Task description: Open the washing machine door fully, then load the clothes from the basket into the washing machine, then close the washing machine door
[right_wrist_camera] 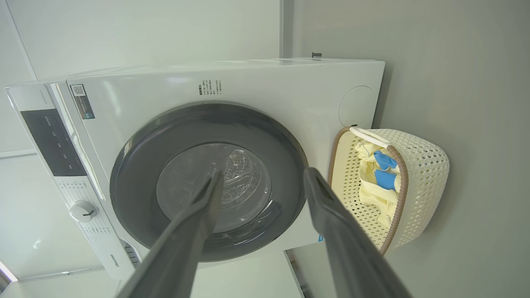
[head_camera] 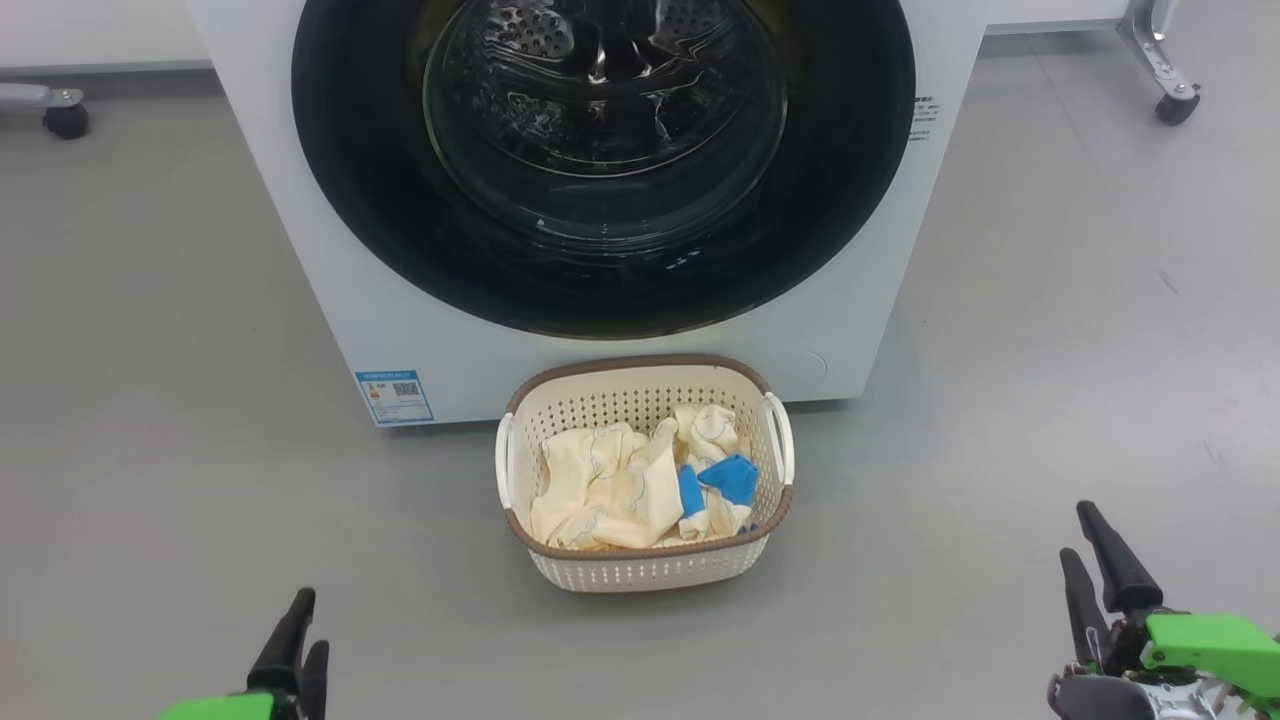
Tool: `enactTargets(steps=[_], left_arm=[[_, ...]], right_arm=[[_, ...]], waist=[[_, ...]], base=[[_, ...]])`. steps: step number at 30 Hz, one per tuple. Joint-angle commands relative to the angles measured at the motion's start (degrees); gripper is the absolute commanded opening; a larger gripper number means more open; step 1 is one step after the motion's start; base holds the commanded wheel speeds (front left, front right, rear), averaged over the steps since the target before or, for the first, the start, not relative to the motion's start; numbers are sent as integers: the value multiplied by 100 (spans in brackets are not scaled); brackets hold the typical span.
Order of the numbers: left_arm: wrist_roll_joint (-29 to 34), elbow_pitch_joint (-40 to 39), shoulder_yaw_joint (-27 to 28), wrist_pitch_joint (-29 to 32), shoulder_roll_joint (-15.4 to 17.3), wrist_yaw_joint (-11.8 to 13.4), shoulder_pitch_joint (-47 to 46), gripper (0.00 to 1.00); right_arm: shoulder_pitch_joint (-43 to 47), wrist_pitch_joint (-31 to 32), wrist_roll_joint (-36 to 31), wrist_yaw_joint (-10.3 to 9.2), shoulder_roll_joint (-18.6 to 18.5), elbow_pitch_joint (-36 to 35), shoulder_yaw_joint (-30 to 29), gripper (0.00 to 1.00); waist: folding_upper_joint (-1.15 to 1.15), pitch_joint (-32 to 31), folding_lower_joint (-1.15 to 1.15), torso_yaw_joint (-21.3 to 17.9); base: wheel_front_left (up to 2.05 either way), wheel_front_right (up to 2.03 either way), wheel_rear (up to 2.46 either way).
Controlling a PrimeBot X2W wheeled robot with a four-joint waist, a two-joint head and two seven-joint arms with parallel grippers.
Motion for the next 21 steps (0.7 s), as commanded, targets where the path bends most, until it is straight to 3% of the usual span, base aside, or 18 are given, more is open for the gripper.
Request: enactTargets(steps=[1,21], left_arm=[[41,-202,28,-69,65,-1,-311,100],[496,-416,113,-389,80,-1,-485,100]], right_arm=[[-332,-60,-97,-3,-64,-226,-43,100],[-560,-381,-822,-5,-84,-381,-136,100]], waist=[[0,-2,0,-1],[0,-37,0,28]], base=[[0,0,0],[0,0,0]])
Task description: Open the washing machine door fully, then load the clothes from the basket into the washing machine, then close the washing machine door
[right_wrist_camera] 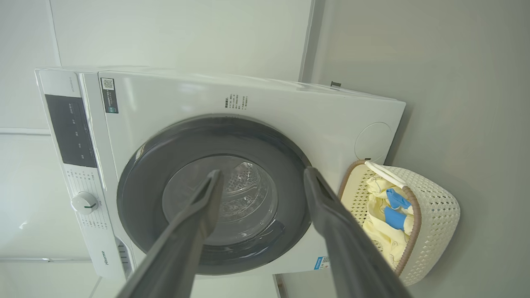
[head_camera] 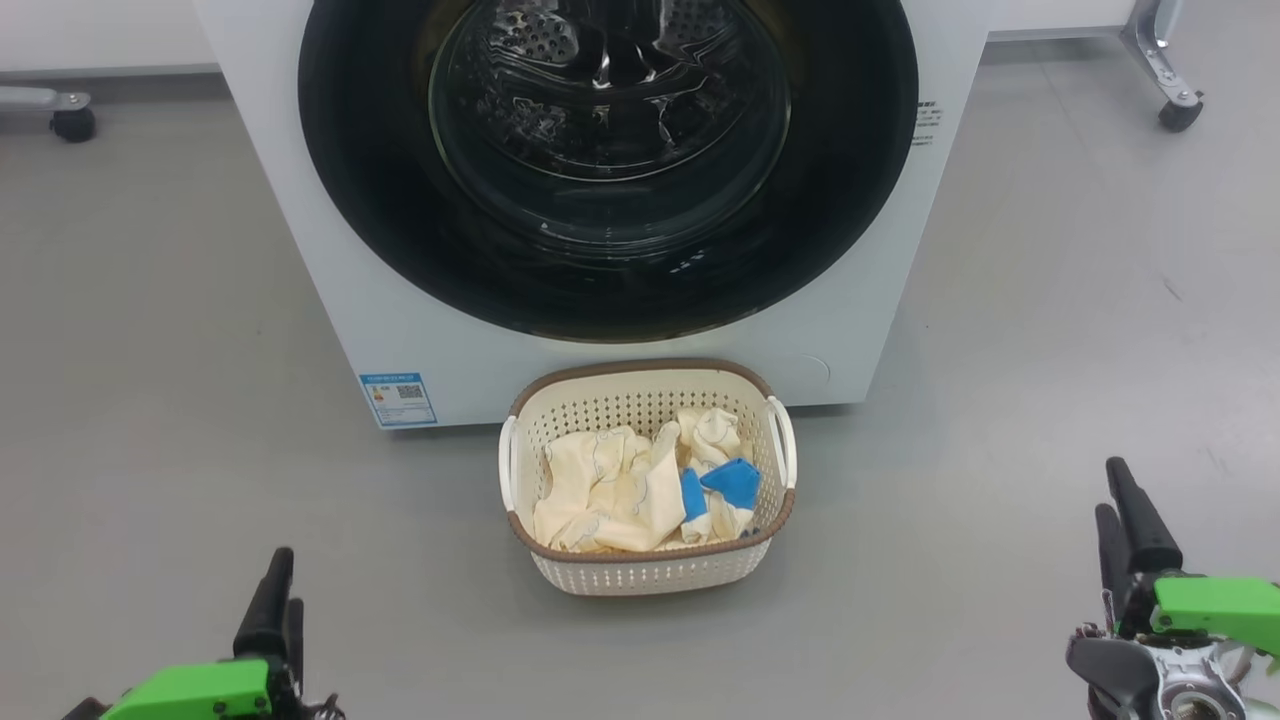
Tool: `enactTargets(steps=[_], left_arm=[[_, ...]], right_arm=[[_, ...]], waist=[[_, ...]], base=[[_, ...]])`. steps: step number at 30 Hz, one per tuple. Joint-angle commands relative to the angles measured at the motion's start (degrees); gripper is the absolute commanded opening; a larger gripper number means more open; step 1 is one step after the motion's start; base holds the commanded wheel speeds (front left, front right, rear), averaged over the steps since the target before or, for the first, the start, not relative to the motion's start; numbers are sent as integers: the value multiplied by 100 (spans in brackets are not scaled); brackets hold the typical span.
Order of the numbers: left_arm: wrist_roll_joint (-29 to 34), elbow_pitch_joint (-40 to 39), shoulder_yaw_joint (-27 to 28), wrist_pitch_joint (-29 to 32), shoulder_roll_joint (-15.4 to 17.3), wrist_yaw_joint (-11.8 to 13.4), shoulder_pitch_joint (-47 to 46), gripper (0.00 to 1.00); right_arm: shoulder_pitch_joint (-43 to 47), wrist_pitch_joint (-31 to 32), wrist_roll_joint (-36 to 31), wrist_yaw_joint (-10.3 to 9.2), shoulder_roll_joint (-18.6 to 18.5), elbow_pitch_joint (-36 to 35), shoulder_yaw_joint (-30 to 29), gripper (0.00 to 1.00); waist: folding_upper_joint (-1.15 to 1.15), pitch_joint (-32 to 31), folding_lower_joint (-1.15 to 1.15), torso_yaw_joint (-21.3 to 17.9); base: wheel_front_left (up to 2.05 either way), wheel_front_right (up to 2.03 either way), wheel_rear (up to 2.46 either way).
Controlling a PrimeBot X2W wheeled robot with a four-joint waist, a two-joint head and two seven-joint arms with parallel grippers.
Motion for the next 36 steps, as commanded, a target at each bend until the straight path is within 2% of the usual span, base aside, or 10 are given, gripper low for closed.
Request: enactTargets(steps=[1,12,27,36], left_arm=[[124,-246,112,-58,78,-1,-302,100],[619,-562,126,-243,87,-2,-375,100],[1750,-930,-1,-496,99,-1,-496,100],[2715,-1227,-56,-664,108,183,-578,100]], right_arm=[[-338,-75,-115,-6,-85,-259,44,100],[-410,-261,-791,-7,-97,-527,203,100],[-557,-515,-1983,-9,-113,-927,287,100],[-622,-684,-2789,-11,-123,-1135,357,100]], waist=[[0,-6,0,1],[0,-30,0,25],[0,-13,0,117],[0,3,0,143]], base=[[0,0,0],[0,0,0],[0,0,0],[0,0,0]])
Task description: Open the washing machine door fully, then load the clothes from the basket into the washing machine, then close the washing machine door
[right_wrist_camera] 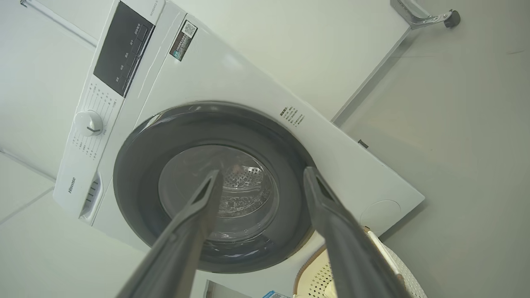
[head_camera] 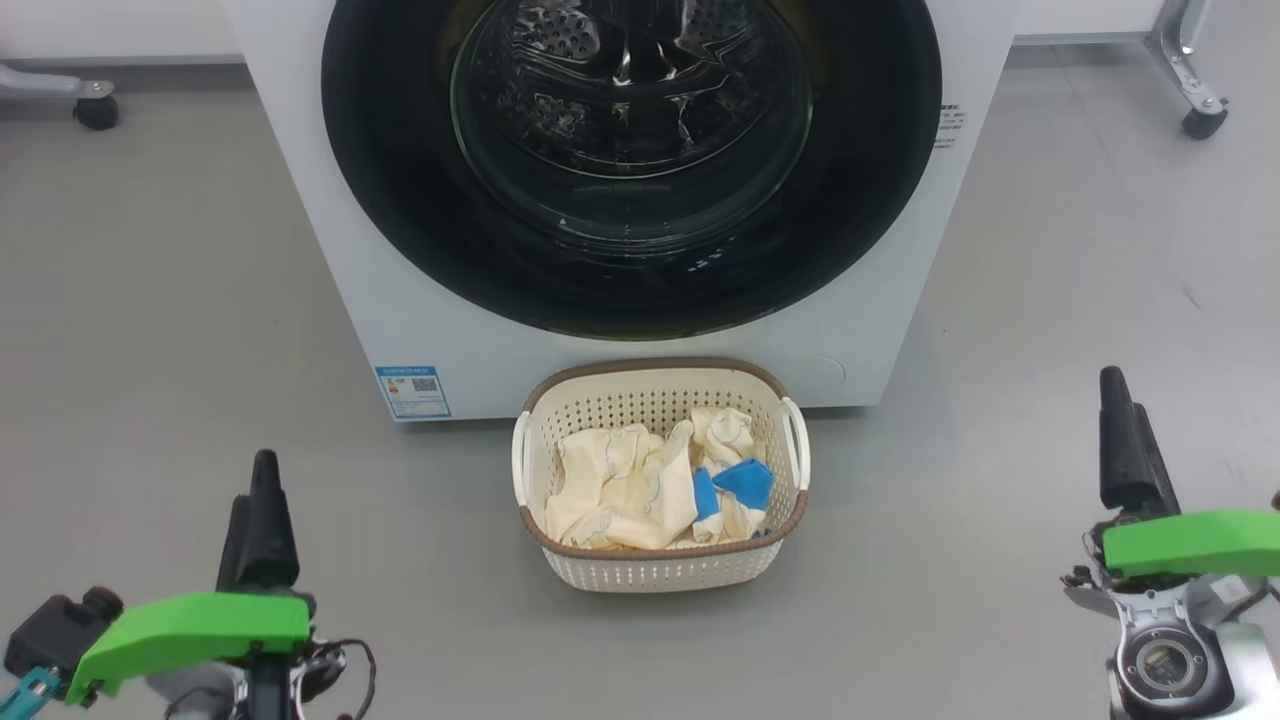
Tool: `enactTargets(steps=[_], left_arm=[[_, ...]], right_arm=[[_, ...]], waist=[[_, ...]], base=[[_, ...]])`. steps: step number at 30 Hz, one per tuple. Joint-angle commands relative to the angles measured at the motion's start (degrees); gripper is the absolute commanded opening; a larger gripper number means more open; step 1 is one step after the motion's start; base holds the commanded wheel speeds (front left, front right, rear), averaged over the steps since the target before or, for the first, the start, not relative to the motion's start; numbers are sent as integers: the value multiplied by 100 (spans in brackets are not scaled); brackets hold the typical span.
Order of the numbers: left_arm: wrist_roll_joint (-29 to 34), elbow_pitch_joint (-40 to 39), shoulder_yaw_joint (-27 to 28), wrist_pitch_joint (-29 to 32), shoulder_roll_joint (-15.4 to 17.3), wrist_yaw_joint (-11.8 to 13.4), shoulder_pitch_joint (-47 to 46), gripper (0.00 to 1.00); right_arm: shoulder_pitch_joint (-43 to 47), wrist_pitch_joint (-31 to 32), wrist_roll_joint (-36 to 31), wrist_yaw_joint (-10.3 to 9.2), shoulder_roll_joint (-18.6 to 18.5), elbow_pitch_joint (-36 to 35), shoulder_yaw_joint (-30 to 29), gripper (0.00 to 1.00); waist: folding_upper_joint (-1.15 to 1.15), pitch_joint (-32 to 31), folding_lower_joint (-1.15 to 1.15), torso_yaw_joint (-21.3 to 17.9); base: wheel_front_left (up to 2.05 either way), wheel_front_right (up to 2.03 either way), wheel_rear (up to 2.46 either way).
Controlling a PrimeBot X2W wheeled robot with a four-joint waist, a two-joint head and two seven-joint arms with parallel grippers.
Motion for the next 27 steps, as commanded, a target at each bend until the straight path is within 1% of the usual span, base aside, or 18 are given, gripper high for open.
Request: enactTargets(steps=[1,4,5,7,10,15,20,27], left_arm=[[273,-288,49,-77,99,49,-339,100],[519,-343,-13,-111,100,89,-344,100],[783,-392,-76,-144,102,147,-351,100],[1030,-441,-155,-177,104,182,-360,100],[1320,-401,-334,-228,106,170,-335,100],[1968,-413,-456,-312,110,281,-384,100],[2801,-478,-612,-396,114,375,-429,100],[3618,-517,-804,-514,120,519,-426,100]], right_arm=[[-375,-95,-282,-11,-119,-268,108,100],[-385,-129,-529,-11,-121,-295,145,100],[-393,-163,-754,-11,-123,-311,173,100],[-407,-196,-917,-12,-125,-325,188,100],[-427,-247,-1193,-12,-129,-328,216,100],[-453,-332,-1639,-13,-134,-327,240,100],[-475,-416,-2194,-13,-139,-263,231,100],[-515,-535,-2829,-14,-147,-168,251,100]], waist=[[0,2,0,6],[0,6,0,13],[0,9,0,22],[0,13,0,31],[0,13,0,42],[0,18,0,61],[0,21,0,70],[0,15,0,74]], base=[[0,0,0],[0,0,0],[0,0,0],[0,0,0],[0,0,0],[0,0,0],[0,0,0],[0,0,0]])
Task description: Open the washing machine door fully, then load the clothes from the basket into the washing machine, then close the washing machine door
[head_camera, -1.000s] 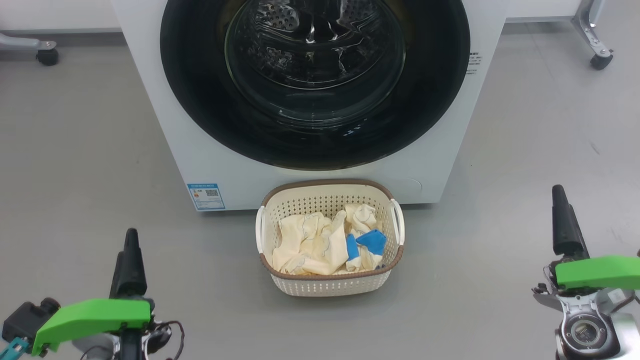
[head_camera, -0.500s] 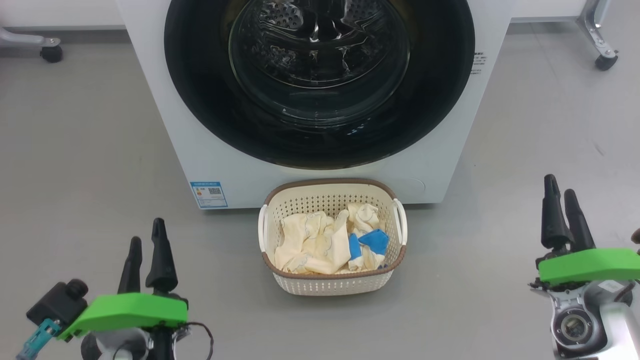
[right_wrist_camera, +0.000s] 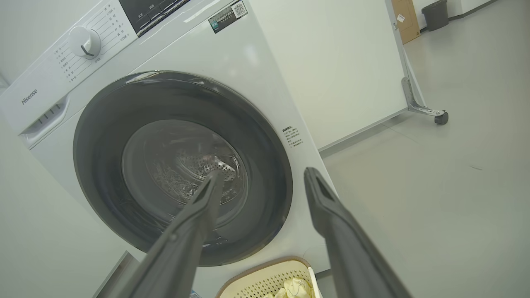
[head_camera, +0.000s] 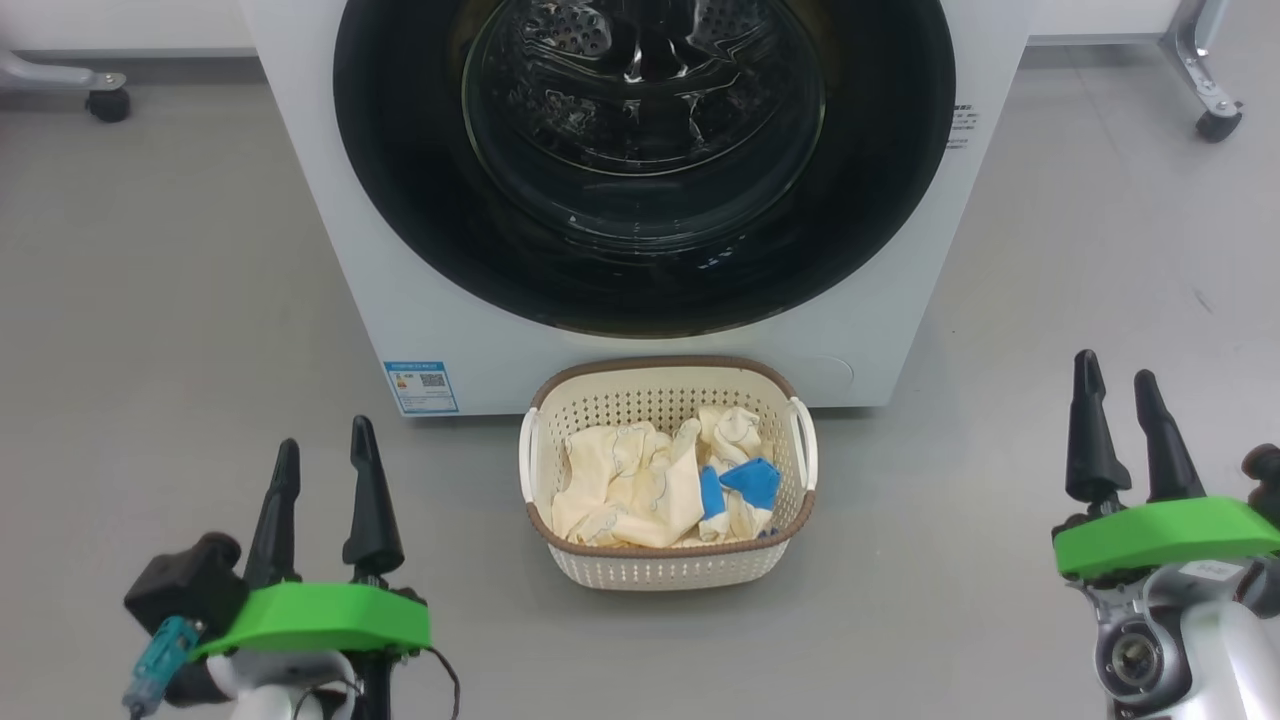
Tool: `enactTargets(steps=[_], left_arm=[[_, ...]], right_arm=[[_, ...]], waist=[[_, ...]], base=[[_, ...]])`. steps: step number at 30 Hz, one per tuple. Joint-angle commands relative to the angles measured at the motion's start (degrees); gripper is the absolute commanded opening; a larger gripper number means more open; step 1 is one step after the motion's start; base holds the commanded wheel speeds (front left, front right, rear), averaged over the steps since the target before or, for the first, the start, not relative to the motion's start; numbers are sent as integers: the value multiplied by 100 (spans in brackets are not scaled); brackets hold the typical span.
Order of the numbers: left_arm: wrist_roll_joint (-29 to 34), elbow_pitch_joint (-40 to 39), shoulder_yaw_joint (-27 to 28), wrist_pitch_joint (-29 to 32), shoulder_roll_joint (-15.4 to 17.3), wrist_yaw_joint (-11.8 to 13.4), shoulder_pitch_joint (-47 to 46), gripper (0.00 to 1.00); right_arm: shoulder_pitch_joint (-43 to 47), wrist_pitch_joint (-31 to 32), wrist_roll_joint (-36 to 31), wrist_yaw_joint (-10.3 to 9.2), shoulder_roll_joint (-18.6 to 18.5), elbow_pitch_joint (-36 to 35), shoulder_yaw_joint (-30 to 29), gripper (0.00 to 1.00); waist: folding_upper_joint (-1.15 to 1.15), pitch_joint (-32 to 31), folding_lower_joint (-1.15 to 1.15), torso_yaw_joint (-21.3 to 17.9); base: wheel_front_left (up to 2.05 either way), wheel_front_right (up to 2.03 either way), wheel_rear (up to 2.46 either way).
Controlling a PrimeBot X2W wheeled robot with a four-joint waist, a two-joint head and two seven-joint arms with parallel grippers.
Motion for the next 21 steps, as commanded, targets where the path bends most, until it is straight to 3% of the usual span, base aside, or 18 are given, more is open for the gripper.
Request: enactTargets(steps=[1,12,21], left_arm=[[203,-209,112,-72,85,37,-309,100],[1241,29,-174,-257,94,283,-371,100],[1736,291,-347,-392,101,375,-427,100]], right_arm=[[-387,-96,-177,-14,-118,-184,132,100],[-441,-282,-1081,-16,-130,-59,204,100],[-506,-417,-1451,-17,-138,257,233,100]], waist=[[0,-1,0,0],[0,4,0,28],[0,-21,0,34]], base=[[0,0,0],[0,0,0],[0,0,0]])
